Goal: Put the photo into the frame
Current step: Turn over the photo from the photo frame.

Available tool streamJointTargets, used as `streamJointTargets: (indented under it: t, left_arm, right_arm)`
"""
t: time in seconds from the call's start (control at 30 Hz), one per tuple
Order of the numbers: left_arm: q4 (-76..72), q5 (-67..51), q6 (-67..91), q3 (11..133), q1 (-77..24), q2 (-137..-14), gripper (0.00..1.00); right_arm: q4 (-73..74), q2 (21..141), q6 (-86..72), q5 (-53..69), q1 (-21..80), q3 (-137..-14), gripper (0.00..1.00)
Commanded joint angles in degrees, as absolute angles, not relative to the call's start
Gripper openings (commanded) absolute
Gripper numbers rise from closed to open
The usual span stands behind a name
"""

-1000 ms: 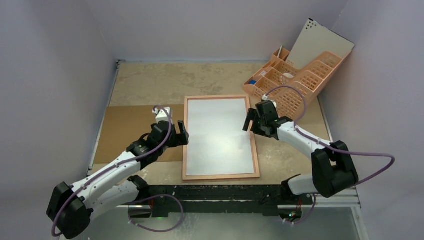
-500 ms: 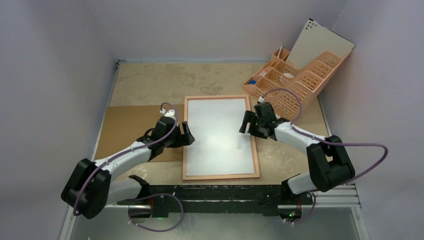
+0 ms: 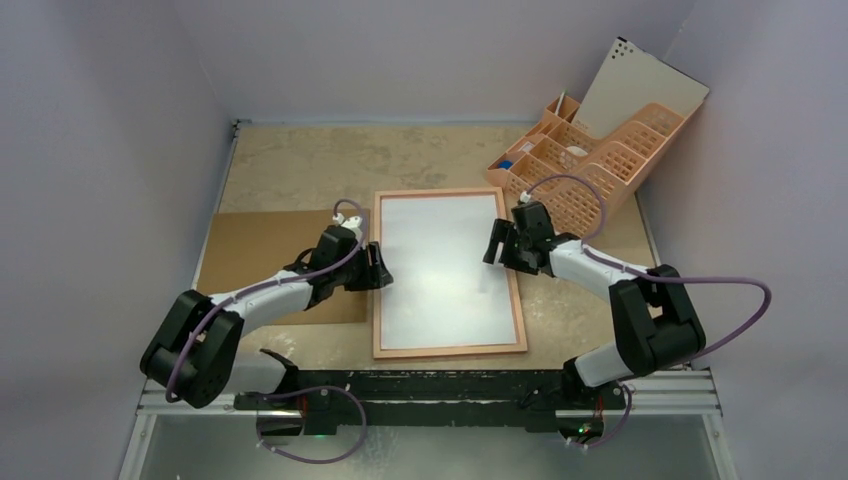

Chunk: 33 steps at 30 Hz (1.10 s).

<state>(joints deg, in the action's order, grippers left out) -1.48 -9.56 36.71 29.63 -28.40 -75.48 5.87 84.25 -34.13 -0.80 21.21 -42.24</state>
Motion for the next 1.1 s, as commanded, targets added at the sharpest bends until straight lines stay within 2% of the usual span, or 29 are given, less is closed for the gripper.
streamJointTargets:
  t: [0.0,0.33,0.43,0.57,0.8,1.07]
  left_arm:
    - [-1.8,-9.9,36.3,34.0,-29.4,-75.8,0.53]
    - [14.3,9.2,31.5,40.6,-29.0,-65.7,0.68]
    - [17.7,13.0,31.2,42.4,-27.8,-64.0,0.69]
    - [22.6,17.4,36.0,43.2,-27.2,-61.3,0.7]
    - [36.7,23.4,52.6,39.5,-27.2,-51.5,0.71]
    - [43.6,15.8,63.7,34.2,-27.2,-44.9,0.71]
  right_arm:
    - [4.8,85.5,-34.9,3.4,22.4,-46.0,0.8]
    - [10.0,79.5,-36.3,-10.1,22.5,-49.2,0.85]
    - [8.8,78.4,-35.5,-9.3,22.6,-51.1,0.85]
    - [1.7,79.7,-33.1,-1.9,24.7,-53.8,0.83]
    - [0.3,96.8,-24.6,5.2,33.3,-73.8,0.82]
    - [1.3,119.3,-15.8,13.5,39.6,-99.1,0.79]
